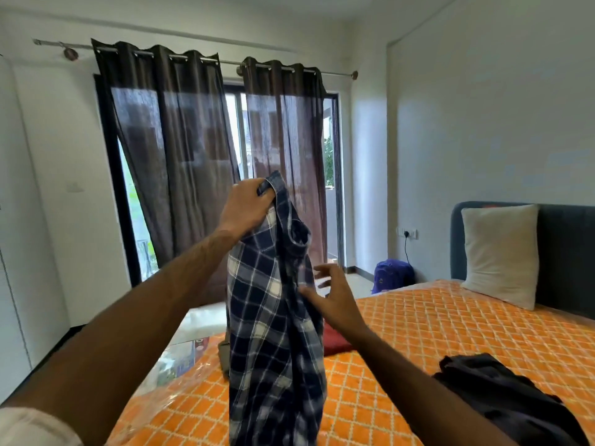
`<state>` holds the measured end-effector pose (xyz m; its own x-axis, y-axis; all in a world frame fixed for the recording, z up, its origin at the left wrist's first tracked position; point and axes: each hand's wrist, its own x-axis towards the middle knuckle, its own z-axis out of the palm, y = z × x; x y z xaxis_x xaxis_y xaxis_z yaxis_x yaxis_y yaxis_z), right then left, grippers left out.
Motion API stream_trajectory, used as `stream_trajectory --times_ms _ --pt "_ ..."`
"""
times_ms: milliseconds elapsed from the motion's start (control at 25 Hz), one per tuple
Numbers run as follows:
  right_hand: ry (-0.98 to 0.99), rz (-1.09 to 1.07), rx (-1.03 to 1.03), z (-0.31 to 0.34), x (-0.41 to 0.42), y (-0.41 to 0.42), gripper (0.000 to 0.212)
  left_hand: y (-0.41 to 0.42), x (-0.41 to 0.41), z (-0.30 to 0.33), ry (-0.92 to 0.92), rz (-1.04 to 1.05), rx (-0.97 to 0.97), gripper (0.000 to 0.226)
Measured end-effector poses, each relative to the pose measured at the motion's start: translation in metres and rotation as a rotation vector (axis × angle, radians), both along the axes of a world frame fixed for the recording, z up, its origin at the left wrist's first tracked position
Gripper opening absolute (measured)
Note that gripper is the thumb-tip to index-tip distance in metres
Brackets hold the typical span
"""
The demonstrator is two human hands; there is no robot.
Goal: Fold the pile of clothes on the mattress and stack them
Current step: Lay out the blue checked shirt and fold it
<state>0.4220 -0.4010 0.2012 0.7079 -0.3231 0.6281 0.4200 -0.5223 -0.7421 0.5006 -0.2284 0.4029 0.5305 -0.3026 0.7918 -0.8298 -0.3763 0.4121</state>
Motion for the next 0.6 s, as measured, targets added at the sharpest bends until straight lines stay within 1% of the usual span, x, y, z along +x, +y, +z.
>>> stream_trajectory --times_ms 80,120,200,280,320,440,560,600 --pt "0.000 -0.033 0.018 -0.020 -0.002 0.006 0.054 0.006 -0.005 0.007 -0.016 0.035 -0.021 0.047" --pt "-0.039 -0.107 -0.020 -0.027 -0.002 0.009 0.053 0.009 -0.005 0.011 -0.030 0.051 -0.034 0.049" --pt "-0.169 -0.241 -0.122 -0.038 -0.002 0.018 0.044 0.014 -0.002 0.017 -0.037 0.060 -0.042 0.049" --pt "-0.233 -0.216 -0.150 -0.043 -0.003 0.029 0.038 0.016 -0.003 0.021 -0.037 0.063 -0.040 0.049" --pt "-0.219 -0.180 -0.158 -0.043 -0.003 0.034 0.041 0.017 -0.004 0.023 -0.036 0.063 -0.043 0.049" --pt "-0.157 -0.122 -0.175 -0.042 -0.002 0.045 0.060 0.017 -0.006 0.027 -0.019 0.054 -0.062 0.050" --pt "-0.146 -0.121 -0.205 -0.047 -0.001 0.058 0.064 0.019 -0.004 0.026 -0.004 0.054 -0.068 0.049" --pt "-0.141 -0.095 -0.178 -0.049 -0.001 0.062 0.062 0.020 -0.003 0.024 0.007 0.054 -0.067 0.048"
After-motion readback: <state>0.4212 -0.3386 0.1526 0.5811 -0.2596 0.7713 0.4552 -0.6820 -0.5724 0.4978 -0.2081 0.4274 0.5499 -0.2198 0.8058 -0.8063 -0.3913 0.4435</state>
